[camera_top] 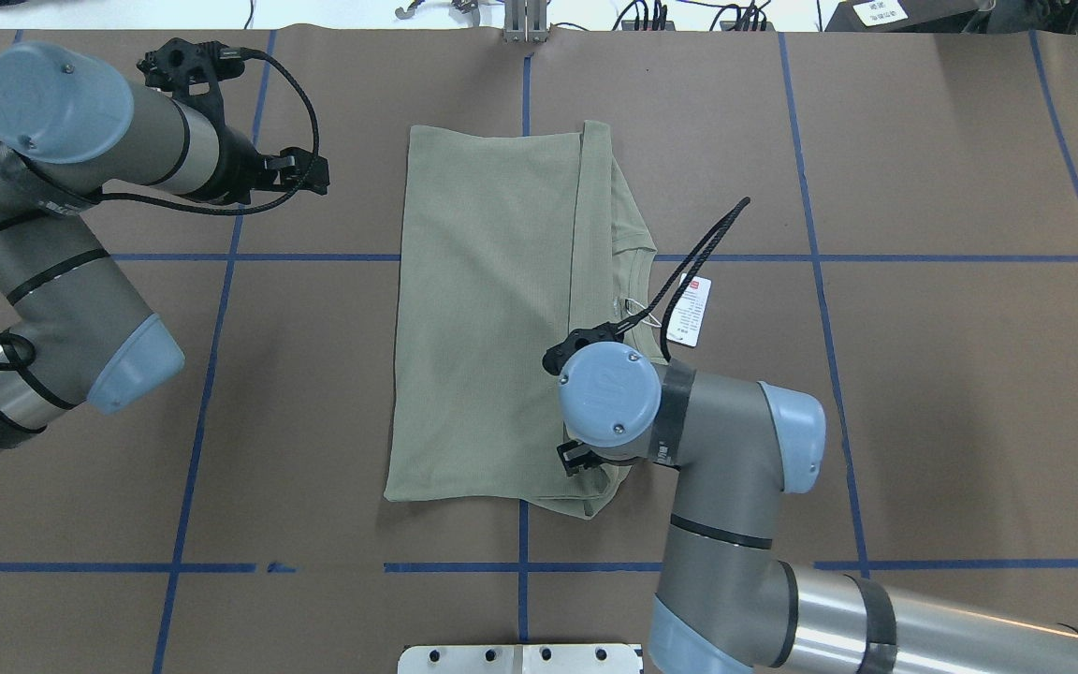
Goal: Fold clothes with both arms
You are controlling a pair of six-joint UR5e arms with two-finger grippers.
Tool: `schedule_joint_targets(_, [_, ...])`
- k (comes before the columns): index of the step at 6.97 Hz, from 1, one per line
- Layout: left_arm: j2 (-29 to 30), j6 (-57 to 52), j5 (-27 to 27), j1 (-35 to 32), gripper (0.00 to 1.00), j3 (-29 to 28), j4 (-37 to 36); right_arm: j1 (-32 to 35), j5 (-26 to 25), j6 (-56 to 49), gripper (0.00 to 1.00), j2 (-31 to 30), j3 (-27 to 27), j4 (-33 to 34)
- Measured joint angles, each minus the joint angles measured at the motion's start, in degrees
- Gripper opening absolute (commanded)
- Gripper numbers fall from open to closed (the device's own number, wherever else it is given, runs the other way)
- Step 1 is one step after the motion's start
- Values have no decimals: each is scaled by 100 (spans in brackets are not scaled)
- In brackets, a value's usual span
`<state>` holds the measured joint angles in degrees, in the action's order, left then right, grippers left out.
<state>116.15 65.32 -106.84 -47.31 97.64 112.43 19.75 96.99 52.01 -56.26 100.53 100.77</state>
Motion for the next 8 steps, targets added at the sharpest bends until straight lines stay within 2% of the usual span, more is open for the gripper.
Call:
schedule_joint_targets(3, [19, 19, 5, 75, 100, -32, 23, 89, 14, 5, 100, -979, 866, 2])
schedule_joint_targets(4, [21, 16, 5, 74, 100, -32, 24, 110, 33, 12, 100, -1157, 1108, 43])
schedule_joint_targets(5, [21, 11, 5, 74, 100, -30, 24, 181, 64, 3, 100, -1059, 1193, 119])
schedule_joint_targets(7, [20, -12, 5, 74, 100, -28, 32, 410, 88, -67, 99, -283, 602, 29])
schedule_joint_targets(8, [13, -32, 5, 73, 100, -31, 37, 552, 84, -117, 93, 115, 93, -267])
